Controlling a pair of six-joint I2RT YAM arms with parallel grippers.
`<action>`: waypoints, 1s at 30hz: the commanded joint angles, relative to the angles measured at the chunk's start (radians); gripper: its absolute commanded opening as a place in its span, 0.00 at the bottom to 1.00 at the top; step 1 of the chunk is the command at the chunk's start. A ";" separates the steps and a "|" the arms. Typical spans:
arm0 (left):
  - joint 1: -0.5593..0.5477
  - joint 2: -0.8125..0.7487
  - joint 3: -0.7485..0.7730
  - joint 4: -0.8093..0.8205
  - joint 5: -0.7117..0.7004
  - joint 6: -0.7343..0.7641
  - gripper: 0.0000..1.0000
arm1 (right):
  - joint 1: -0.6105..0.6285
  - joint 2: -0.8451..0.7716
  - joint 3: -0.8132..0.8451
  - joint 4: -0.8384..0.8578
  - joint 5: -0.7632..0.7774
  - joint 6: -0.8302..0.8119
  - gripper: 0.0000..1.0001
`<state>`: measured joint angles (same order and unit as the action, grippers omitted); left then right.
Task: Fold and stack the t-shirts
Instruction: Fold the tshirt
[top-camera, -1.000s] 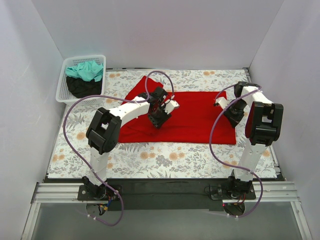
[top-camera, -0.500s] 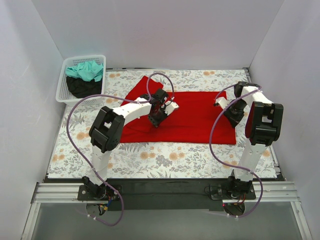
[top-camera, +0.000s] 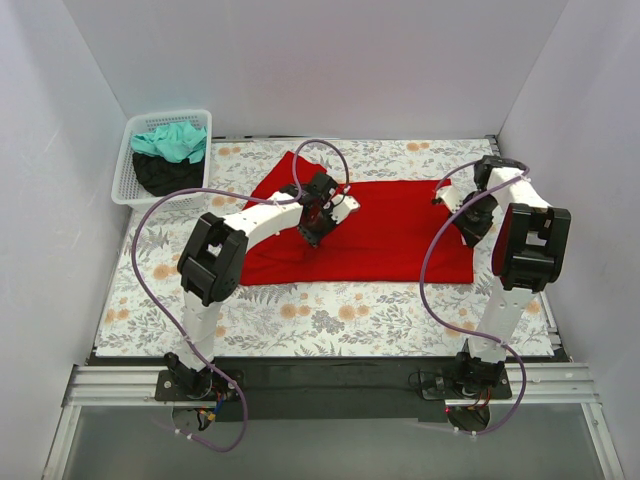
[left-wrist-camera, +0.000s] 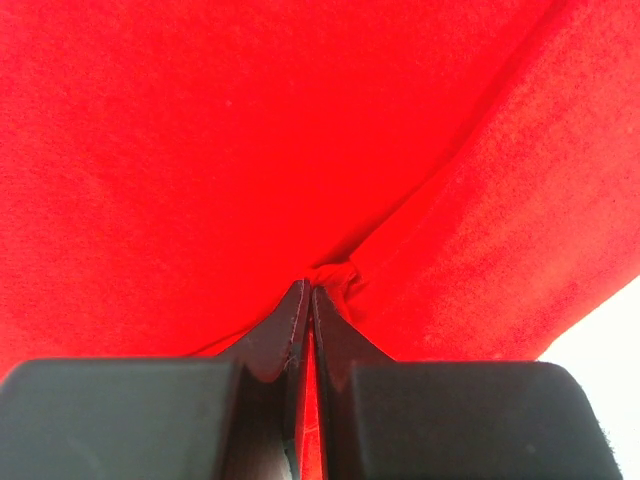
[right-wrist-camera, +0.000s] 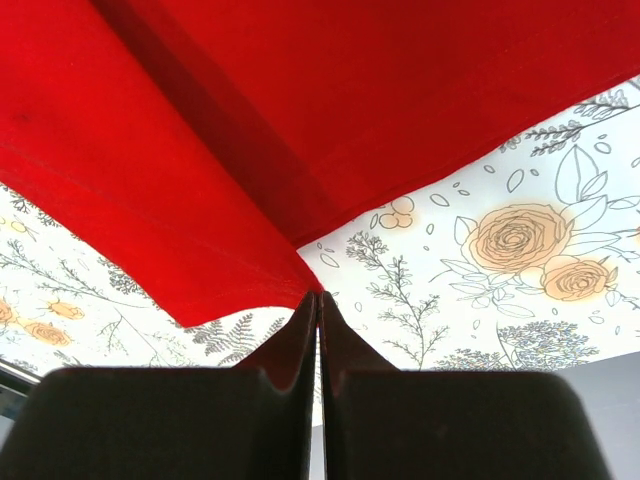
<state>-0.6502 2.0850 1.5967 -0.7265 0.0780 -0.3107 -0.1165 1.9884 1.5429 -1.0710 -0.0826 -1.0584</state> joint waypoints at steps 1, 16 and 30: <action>-0.003 -0.071 0.037 0.029 -0.026 0.008 0.00 | -0.006 -0.005 0.028 -0.032 -0.011 -0.058 0.01; 0.069 -0.172 -0.012 0.079 0.051 -0.092 0.38 | -0.006 0.024 0.129 -0.007 0.000 0.060 0.45; 0.494 -0.330 -0.314 -0.079 0.591 -0.396 0.38 | 0.457 -0.089 0.223 0.081 -0.304 0.254 0.48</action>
<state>-0.1654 1.7508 1.3380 -0.7738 0.5213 -0.6189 0.2443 1.8896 1.7237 -1.0286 -0.2893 -0.8833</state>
